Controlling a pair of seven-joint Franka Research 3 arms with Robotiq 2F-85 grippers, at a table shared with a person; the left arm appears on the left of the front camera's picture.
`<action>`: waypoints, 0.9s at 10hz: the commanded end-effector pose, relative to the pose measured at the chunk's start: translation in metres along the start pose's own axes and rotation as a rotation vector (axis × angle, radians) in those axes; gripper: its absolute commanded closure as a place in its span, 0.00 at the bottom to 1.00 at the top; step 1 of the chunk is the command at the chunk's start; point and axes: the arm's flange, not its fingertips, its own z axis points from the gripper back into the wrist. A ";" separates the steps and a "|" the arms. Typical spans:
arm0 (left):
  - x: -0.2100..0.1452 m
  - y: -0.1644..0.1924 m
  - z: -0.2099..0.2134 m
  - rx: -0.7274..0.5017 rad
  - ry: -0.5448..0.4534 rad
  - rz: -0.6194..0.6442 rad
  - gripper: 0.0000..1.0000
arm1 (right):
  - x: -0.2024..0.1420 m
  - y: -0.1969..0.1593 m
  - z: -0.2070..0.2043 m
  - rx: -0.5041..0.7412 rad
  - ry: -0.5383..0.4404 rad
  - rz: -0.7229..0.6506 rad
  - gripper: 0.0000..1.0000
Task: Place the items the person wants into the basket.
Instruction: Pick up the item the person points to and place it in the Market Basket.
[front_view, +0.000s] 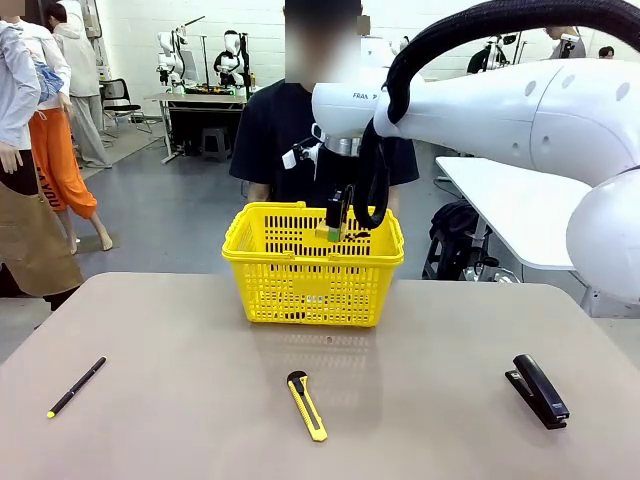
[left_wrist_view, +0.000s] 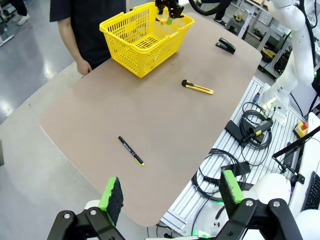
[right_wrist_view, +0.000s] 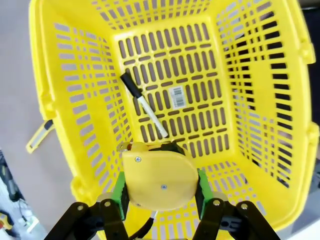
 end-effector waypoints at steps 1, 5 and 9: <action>-0.002 -0.001 0.001 -0.005 -0.009 -0.023 0.00 | 0.010 -0.011 -0.001 0.034 0.000 -0.011 0.37; -0.002 -0.001 0.001 -0.005 -0.009 -0.023 0.00 | 0.006 -0.011 -0.031 0.035 0.040 0.016 0.37; -0.002 -0.001 0.001 -0.005 -0.009 -0.023 0.00 | 0.006 -0.011 -0.030 0.023 0.041 0.047 0.00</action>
